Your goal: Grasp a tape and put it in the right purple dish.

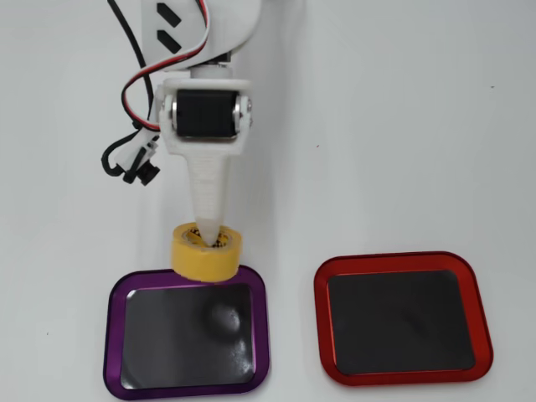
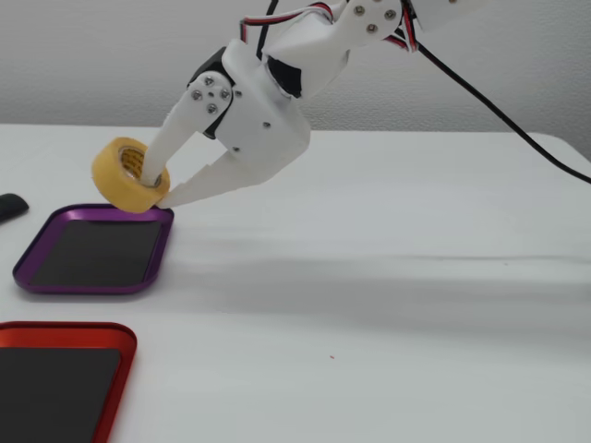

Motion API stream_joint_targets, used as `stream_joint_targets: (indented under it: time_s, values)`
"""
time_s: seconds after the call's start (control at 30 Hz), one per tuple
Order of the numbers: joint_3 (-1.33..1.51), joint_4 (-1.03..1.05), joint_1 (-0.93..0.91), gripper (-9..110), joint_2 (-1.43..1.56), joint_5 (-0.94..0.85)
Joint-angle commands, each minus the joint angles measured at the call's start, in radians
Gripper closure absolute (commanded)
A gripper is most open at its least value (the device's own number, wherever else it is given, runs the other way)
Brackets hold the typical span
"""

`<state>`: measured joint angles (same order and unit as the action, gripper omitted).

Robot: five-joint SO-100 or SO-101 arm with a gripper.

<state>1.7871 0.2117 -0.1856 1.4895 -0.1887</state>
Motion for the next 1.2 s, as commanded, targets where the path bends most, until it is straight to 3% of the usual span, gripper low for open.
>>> stream_joint_targets:
  time_s: [0.0, 0.27, 0.5, 0.7, 0.93, 1.17]
  values:
    - [-0.038, 0.006, 0.003, 97, 0.011, -0.008]
    - [-0.032, 0.029, 0.005, 91, 0.029, -0.006]
    - [-0.115, 0.413, 0.017, 83, 0.186, 0.006]
    - [-0.1, 0.581, 0.018, 83, 0.509, 0.006]
    - [0.11, 0.733, 0.051, 83, 0.968, 0.064]
    - [0.554, 0.742, 0.051, 83, 1.417, 0.078]
